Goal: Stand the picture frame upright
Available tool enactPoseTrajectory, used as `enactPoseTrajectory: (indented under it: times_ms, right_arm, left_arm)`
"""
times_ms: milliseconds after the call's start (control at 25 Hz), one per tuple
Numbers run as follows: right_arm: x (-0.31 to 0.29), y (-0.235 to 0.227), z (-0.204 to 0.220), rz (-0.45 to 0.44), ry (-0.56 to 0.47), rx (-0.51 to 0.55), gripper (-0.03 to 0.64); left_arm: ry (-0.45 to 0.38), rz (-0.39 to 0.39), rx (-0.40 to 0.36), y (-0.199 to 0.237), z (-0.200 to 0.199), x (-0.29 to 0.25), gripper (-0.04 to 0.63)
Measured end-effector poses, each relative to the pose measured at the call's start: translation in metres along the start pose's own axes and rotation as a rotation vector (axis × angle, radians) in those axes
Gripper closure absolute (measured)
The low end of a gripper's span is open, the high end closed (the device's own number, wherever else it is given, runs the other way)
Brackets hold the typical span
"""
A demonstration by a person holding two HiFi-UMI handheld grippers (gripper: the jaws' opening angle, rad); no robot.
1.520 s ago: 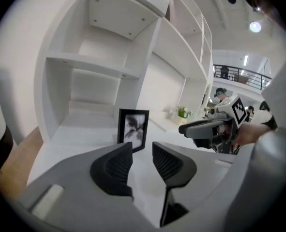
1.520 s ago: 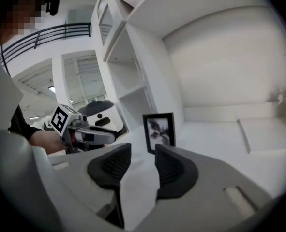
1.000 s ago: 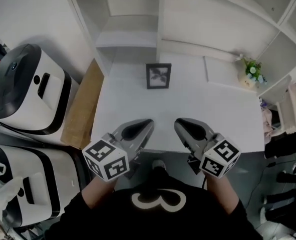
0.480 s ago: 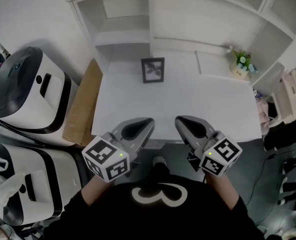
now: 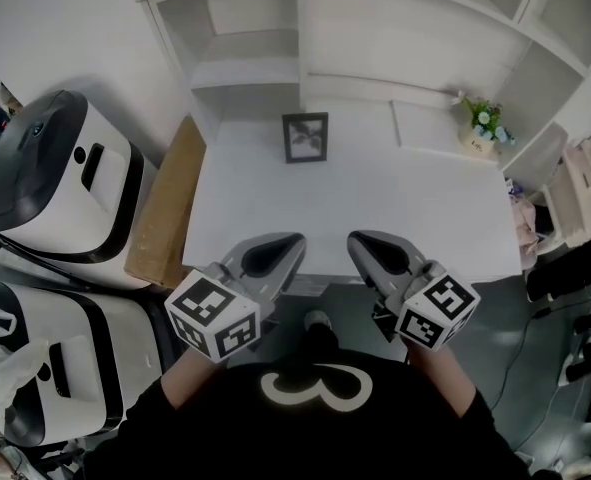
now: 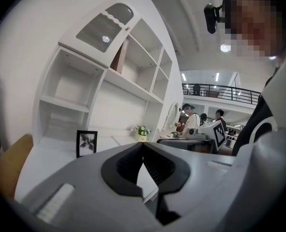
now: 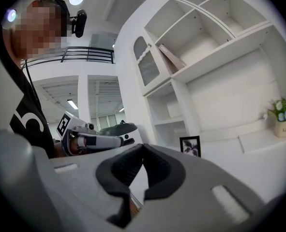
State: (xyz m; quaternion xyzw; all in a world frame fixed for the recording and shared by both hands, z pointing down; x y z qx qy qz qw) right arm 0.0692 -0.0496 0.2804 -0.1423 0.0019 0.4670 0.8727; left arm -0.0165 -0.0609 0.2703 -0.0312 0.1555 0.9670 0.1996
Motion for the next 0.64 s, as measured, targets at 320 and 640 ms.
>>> enactPoseTrajectory:
  times_ms: [320,640]
  right_arm:
    - [0.003,-0.004,0.007,-0.012,0.005,-0.044,0.614]
    - [0.002,-0.015,0.006,-0.009,-0.002,-0.074,0.614]
  left_arm:
    - [0.019,0.0,-0.001,-0.003,0.005,-0.008,0.584]
    - [0.037,-0.01,0.005,0.003,0.01,-0.015,0.584]
Point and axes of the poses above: the fingertips, and each gripper's own axes: x backward along the fingers, y to its left, z out of its underside, the point moved 1 cm from there along x, backward along the fingers, and after that the axes turned 8 degrees about z, right-handed, at the moved point
